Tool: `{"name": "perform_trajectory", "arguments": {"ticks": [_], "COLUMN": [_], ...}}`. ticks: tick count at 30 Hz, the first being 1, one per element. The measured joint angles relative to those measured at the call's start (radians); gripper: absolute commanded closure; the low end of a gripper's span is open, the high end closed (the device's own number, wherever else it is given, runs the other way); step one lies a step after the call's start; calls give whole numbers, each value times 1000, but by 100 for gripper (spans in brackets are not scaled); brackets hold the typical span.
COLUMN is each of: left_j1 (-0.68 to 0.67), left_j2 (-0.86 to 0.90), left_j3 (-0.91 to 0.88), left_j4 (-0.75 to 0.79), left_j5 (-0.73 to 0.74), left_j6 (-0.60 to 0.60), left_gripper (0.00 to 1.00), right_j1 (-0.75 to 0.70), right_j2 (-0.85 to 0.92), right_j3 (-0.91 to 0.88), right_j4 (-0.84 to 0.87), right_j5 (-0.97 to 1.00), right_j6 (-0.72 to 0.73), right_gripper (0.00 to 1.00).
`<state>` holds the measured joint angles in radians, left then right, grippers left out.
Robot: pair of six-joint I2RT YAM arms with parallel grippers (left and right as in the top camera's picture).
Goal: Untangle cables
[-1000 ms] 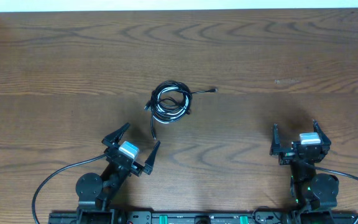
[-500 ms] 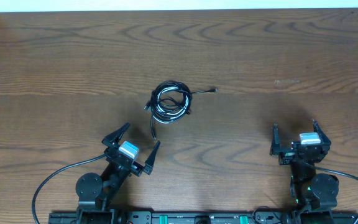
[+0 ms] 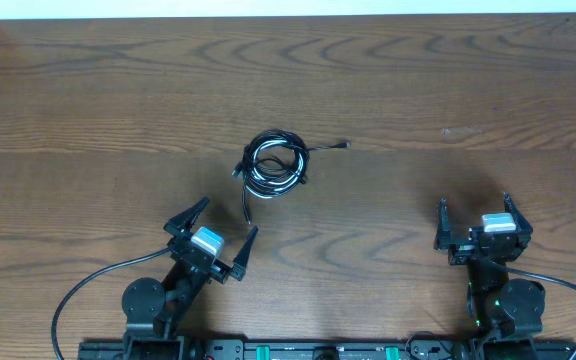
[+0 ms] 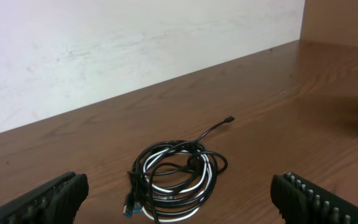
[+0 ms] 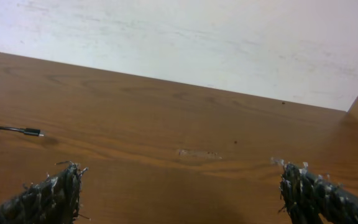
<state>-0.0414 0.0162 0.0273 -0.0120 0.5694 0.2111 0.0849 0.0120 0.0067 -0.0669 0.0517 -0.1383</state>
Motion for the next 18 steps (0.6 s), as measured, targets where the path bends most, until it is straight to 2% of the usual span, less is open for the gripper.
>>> {"name": "perform_trajectory", "arguments": {"ticks": [18], "left_j1": [0], "left_j2": [0], "left_j3": [0], "left_j4": [0], "left_j5": [0], "left_j6": [0], "left_gripper": [0], "right_j1": [0], "right_j2": [0], "right_j3": [0], "right_j4": [0], "right_j5": [0], "right_j6": [0], "right_gripper": [1]}}
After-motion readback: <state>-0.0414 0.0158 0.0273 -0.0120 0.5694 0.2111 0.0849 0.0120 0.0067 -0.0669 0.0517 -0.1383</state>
